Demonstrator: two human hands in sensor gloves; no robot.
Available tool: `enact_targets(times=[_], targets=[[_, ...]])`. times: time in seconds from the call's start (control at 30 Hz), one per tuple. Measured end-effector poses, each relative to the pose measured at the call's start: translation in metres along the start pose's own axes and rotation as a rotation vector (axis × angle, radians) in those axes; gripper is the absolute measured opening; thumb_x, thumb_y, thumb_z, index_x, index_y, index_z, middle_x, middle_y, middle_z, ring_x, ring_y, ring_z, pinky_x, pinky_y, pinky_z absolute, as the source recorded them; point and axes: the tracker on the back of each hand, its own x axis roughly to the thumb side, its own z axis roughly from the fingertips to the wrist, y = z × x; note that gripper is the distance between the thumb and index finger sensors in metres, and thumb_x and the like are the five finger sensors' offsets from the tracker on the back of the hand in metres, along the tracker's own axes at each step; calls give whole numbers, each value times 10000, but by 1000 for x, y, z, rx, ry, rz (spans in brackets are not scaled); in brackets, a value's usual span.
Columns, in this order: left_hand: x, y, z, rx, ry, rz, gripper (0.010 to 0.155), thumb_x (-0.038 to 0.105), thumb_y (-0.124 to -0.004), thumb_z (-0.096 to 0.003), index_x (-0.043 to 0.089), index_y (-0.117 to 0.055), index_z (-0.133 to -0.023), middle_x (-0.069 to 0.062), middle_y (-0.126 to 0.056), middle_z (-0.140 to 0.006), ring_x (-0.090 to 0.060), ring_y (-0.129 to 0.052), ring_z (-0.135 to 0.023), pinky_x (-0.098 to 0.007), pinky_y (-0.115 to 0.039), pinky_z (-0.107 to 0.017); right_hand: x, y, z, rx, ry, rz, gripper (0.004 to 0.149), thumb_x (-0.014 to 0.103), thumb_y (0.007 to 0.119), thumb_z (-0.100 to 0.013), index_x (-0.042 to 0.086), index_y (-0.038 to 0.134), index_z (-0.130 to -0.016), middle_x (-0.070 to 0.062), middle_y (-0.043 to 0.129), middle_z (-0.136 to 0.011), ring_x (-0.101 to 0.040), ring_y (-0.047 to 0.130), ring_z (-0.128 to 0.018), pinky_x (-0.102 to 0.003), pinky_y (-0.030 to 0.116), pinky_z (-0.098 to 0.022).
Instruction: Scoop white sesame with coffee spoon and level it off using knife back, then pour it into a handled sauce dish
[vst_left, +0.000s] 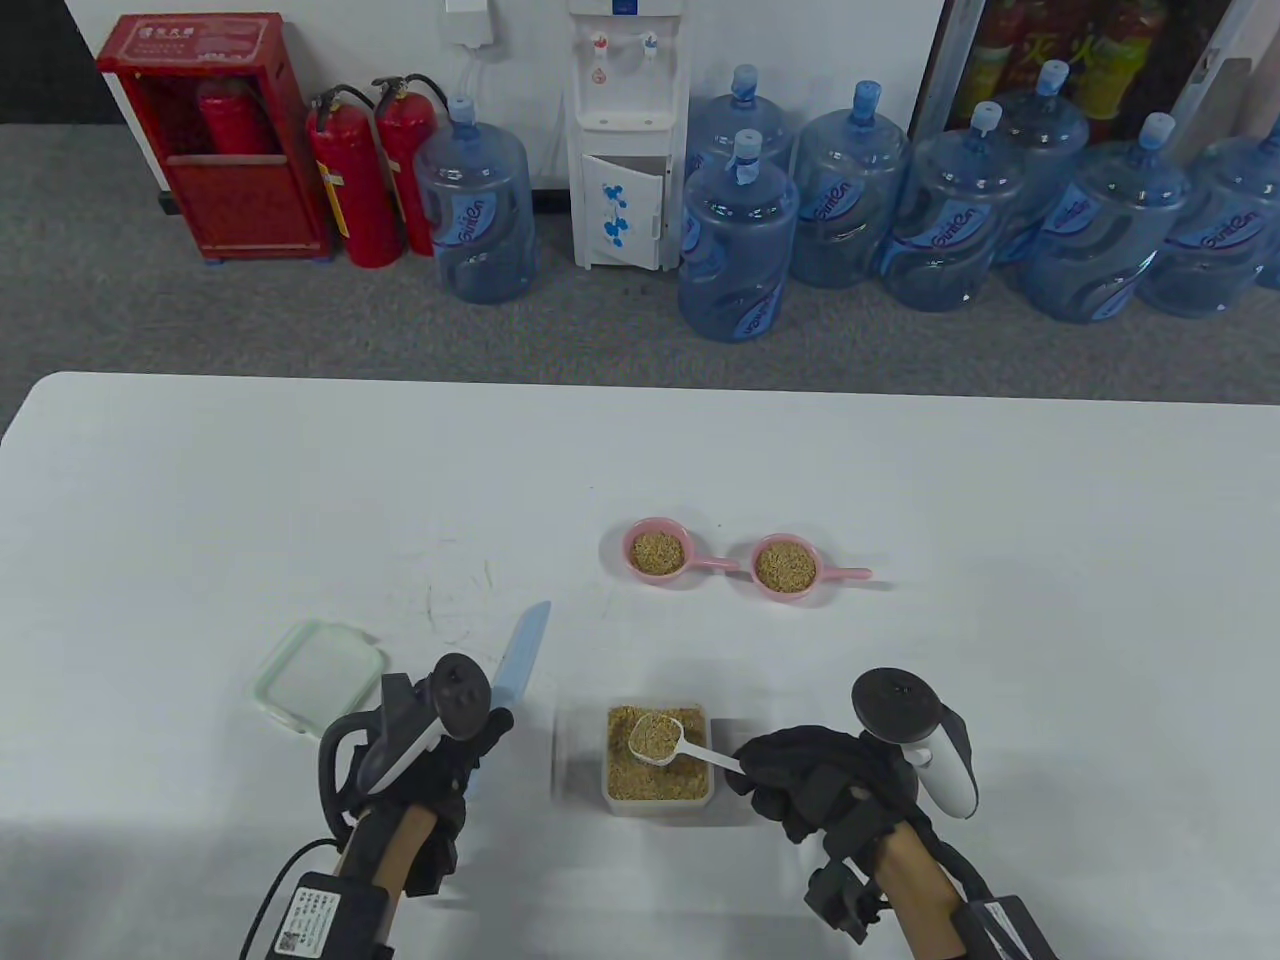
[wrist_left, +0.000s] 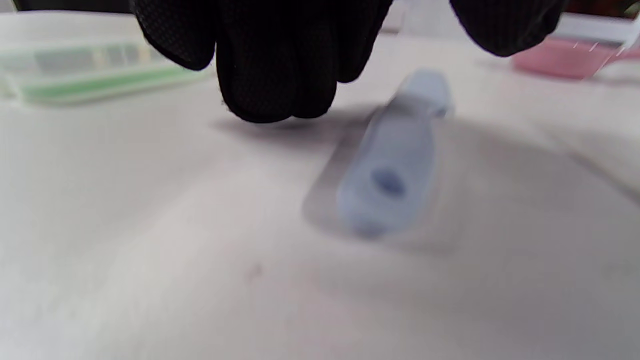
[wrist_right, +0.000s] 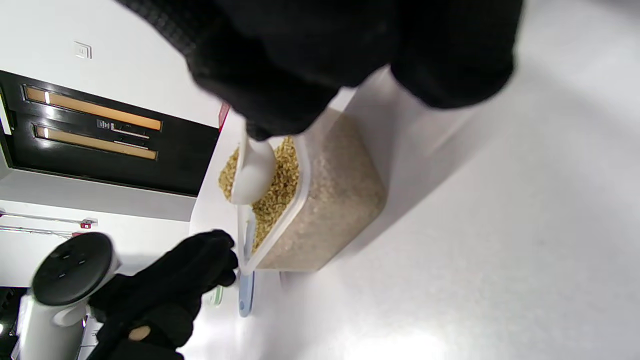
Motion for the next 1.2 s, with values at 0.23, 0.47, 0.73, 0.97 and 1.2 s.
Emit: enact_targets(times=[0.23,0.47,0.73,0.97,1.2], targets=[[18,-6,-3,37,26,-151,589,509,-803,-506,161,-765,-980,-34,-904,-792,-195,-981,-605,-518,-736,-689,0,0,0,-4,1,8,436,319,693,-604,33,900,-860,-23,984,-485,-43,899,-212,-390,873,-372],[15,-4,-4,-30,-18,-42,499,500,-820,-501,183,-816,-886,-5,-938,-682,-165,-992,-489,-498,-778,-642,2,-2,2,-10,-10,13,435,318,693,-605,32,900,-859,-25,983,-484,-44,898,-212,-390,873,-371],[24,27,28,9,-270,169,464,488,-800,-515,191,-819,-871,-16,-926,-658,-157,-976,-476,-497,-773,-650,2,-3,2,-15,-11,24,435,317,694,-605,31,901,-858,-26,983,-483,-45,898,-211,-392,873,-370],[56,25,58,-230,-601,459,458,482,-793,-533,178,-819,-874,-25,-922,-652,-161,-968,-466,-499,-764,-651,3,-4,2,-18,-14,38,433,313,698,-603,29,901,-859,-31,983,-484,-50,898,-211,-396,872,-370],[80,12,68,-281,-612,269,457,474,-791,-542,173,-815,-884,-28,-920,-663,-166,-967,-478,-501,-758,-661,3,-3,2,-20,-16,66,433,312,700,-602,28,903,-857,-33,984,-483,-52,899,-211,-397,871,-370]])
